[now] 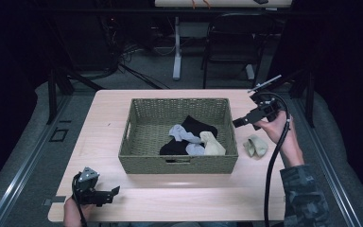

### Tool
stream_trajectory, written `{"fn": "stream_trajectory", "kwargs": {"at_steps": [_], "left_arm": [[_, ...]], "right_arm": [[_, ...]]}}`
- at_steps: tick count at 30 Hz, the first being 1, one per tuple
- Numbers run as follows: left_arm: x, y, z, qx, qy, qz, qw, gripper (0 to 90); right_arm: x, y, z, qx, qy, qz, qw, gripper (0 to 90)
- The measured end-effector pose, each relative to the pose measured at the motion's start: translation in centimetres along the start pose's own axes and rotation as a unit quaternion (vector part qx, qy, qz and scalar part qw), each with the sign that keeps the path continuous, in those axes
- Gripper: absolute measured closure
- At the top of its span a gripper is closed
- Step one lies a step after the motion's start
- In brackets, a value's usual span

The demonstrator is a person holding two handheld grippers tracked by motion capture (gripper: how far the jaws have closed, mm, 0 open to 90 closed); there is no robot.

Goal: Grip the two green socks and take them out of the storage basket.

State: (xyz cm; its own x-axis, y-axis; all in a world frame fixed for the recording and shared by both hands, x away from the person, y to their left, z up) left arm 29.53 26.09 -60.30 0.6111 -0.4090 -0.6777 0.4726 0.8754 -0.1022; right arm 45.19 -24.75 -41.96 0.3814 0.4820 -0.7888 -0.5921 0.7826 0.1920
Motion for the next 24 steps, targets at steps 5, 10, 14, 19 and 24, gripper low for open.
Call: {"fn": "stream_trajectory", "kwargs": {"at_steps": [5, 10, 14, 19, 24], "left_arm": [[0.0, 0.0, 0.0, 0.0, 0.001, -0.001, 1.0, 0.0], [0.0, 0.0, 0.0, 0.0, 0.0, -0.001, 1.0, 0.0], [0.0, 0.0, 0.0, 0.0, 0.0, -0.002, 1.0, 0.0], [0.0, 0.0, 0.0, 0.0, -0.001, -0.002, 1.0, 0.0], [0.0, 0.0, 0.0, 0.001, 0.0, -0.004, 1.0, 0.0]], "right_arm": [[0.7, 1.6, 2.3, -0.019, 0.001, 0.015, 0.9997, 0.0], [2.2, 3.1, 3.8, -0.033, 0.011, 0.023, 0.9991, 0.0], [4.2, 4.1, 4.5, -0.04, 0.023, 0.024, 0.9986, 0.4], [6.5, 4.9, 4.6, -0.051, 0.053, 0.019, 0.9971, 1.1], [9.8, 5.0, 4.1, -0.05, 0.081, 0.019, 0.9953, 2.7]]}}
Point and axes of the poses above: each handheld gripper's, and its own axes: x roughly forward along the jaws, z roughly out of its top, y roughly to its left, the point moved 4 cm from there along x, roughly forward along the jaws, and after that the axes turned 4 degrees about -y, right-handed, at the moved point
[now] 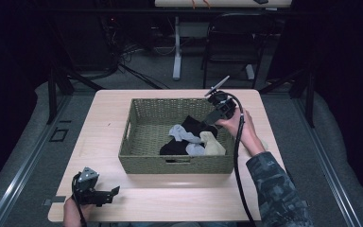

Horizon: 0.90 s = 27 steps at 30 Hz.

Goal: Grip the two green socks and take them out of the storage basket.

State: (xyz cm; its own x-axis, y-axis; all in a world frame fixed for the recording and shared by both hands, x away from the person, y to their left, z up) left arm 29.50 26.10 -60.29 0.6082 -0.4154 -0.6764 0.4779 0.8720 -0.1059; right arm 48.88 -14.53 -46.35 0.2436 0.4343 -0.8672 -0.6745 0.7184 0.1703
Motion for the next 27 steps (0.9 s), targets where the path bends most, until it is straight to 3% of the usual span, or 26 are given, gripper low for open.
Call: {"fn": "stream_trajectory", "kwargs": {"at_steps": [5, 6, 7, 17, 22, 27], "left_arm": [[0.0, 0.0, 0.0, 0.001, -0.001, 0.0, 1.0, 0.0], [0.0, 0.0, 0.0, 0.001, -0.001, 0.0, 1.0, 0.0], [0.0, 0.0, 0.0, 0.001, 0.001, -0.001, 1.0, 0.0], [0.0, -0.1, 0.0, 0.0, 0.002, -0.003, 1.0, 0.0], [0.0, -0.1, 0.0, 0.0, 0.001, -0.003, 1.0, 0.0], [0.0, -0.1, 0.0, 0.0, 0.001, -0.003, 1.0, 0.0]], "right_arm": [[2.3, 0.0, -0.3, 0.004, 0.023, 0.003, 0.9997, 4.2], [2.7, 0.1, -0.4, 0.016, 0.015, 0.003, 0.9998, 4.8], [2.9, 0.0, -0.5, 0.012, 0.03, 0.003, 0.9995, 5.5], [6.2, -0.3, -1.6, 0.036, 0.056, -0.019, 0.9976, 12.6], [6.9, -0.3, -2.0, 0.037, 0.074, -0.023, 0.9963, 15.4], [7.5, -0.2, -2.1, 0.037, 0.089, -0.041, 0.9945, 23.6]]}}
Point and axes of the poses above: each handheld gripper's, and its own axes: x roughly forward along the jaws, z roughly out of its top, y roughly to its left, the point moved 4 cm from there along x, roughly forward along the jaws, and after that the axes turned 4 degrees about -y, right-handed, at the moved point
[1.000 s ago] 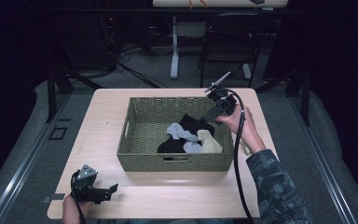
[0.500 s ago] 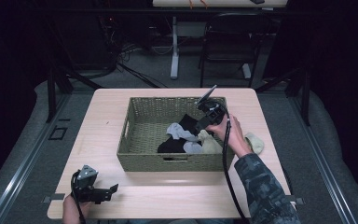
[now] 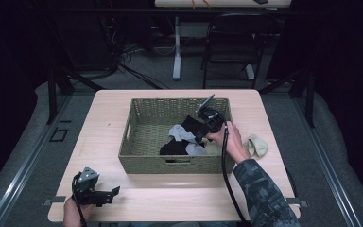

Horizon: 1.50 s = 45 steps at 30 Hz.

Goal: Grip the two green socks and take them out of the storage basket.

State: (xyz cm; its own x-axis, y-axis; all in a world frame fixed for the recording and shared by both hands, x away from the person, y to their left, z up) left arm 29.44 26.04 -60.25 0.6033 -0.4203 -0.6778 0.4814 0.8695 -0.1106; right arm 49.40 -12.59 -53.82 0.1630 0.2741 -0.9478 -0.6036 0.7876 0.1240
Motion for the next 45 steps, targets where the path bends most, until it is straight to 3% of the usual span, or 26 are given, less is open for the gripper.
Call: {"fn": "stream_trajectory", "kwargs": {"at_steps": [5, 7, 8, 9, 10, 12, 14, 15, 16, 19, 24, 25, 28, 36, 45], "left_arm": [[0.0, 0.0, 0.0, 0.001, -0.002, 0.001, 1.0, 0.0], [0.0, 0.0, 0.0, 0.001, 0.0, -0.001, 1.0, 0.0], [0.0, 0.0, 0.0, 0.002, 0.0, 0.0, 1.0, 0.0], [0.0, 0.0, 0.0, 0.002, 0.0, 0.0, 1.0, 0.0], [0.0, 0.0, 0.0, 0.002, -0.002, 0.002, 1.0, 0.0], [0.0, 0.0, 0.0, 0.002, -0.002, 0.001, 1.0, 0.0], [0.0, 0.0, 0.0, 0.002, -0.002, 0.002, 1.0, 0.0], [0.0, 0.0, 0.0, 0.002, -0.002, 0.002, 1.0, 0.0], [0.0, 0.0, 0.0, 0.002, -0.003, 0.002, 1.0, 0.0], [0.0, 0.0, 0.0, 0.002, -0.002, 0.002, 1.0, 0.0], [0.0, 0.1, 0.0, 0.001, -0.002, 0.001, 1.0, 0.0], [0.0, 0.1, 0.0, 0.001, -0.002, 0.002, 1.0, 0.0], [0.0, 0.0, 0.0, 0.001, -0.002, 0.001, 1.0, 0.0], [0.0, 0.0, 0.0, 0.001, -0.002, 0.002, 1.0, 0.0], [0.0, 0.1, 0.0, 0.0, -0.002, 0.003, 1.0, 0.0]], "right_arm": [[0.9, 0.1, 0.0, 0.014, 0.006, -0.018, 0.9997, 36.4], [0.8, -0.1, 0.1, 0.0, 0.028, -0.026, 0.9993, 42.0], [1.5, 0.3, 0.0, 0.032, -0.009, -0.025, 0.9991, 43.2], [1.5, 0.3, 0.0, 0.032, -0.009, -0.025, 0.9991, 43.2], [1.5, 0.1, 0.0, 0.013, 0.021, -0.032, 0.9992, 50.0], [1.6, 0.0, -0.1, 0.002, 0.042, -0.049, 0.9979, 56.2], [1.9, 0.0, -0.1, 0.004, 0.044, -0.055, 0.9975, 64.8], [1.9, 0.0, -0.1, 0.004, 0.044, -0.055, 0.9975, 64.8], [2.1, 0.0, -0.2, 0.007, 0.047, -0.062, 0.9969, 74.2], [2.0, 0.0, -0.2, 0.007, 0.047, -0.065, 0.9967, 81.4], [1.1, 0.1, -0.3, -0.004, 0.042, -0.075, 0.9963, 83.2], [1.0, 0.2, -0.3, 0.003, 0.027, -0.073, 0.997, 83.2], [-0.1, 0.1, -0.3, -0.007, 0.027, -0.065, 0.9975, 83.2], [-3.0, 0.0, -0.1, -0.003, -0.007, -0.051, 0.9987, 83.2], [-5.0, 0.3, 0.4, 0.002, -0.035, -0.037, 0.9987, 83.2]]}}
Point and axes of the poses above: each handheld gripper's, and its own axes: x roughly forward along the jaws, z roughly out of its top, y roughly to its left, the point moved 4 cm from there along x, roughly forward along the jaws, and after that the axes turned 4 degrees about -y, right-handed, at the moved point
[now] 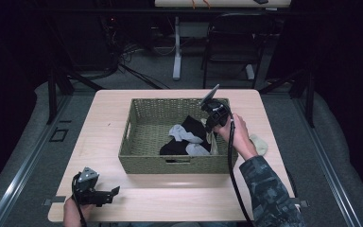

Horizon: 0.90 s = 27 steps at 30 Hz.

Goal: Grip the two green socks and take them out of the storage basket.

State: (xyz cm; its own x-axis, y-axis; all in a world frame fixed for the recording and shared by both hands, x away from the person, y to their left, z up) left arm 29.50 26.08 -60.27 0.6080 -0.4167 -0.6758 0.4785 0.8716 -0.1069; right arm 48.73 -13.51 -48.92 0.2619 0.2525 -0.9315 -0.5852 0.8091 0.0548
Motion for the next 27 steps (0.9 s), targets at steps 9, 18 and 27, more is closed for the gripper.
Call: {"fn": "stream_trajectory", "kwargs": {"at_steps": [9, 18, 27], "left_arm": [[0.0, 0.1, -0.1, -0.002, 0.001, 0.0, 1.0, 0.0], [-0.2, 0.3, -0.3, -0.007, 0.002, 0.005, 1.0, 0.0], [-0.3, 0.2, -0.4, -0.005, 0.001, 0.005, 1.0, 0.0]], "right_arm": [[-2.0, -0.3, 0.6, -0.006, -0.016, 0.008, 0.9998, 83.2], [-4.5, -0.1, 1.6, -0.012, -0.038, 0.028, 0.9988, 83.2], [-7.8, 0.5, 3.1, -0.026, -0.048, 0.026, 0.9982, 83.1]]}}
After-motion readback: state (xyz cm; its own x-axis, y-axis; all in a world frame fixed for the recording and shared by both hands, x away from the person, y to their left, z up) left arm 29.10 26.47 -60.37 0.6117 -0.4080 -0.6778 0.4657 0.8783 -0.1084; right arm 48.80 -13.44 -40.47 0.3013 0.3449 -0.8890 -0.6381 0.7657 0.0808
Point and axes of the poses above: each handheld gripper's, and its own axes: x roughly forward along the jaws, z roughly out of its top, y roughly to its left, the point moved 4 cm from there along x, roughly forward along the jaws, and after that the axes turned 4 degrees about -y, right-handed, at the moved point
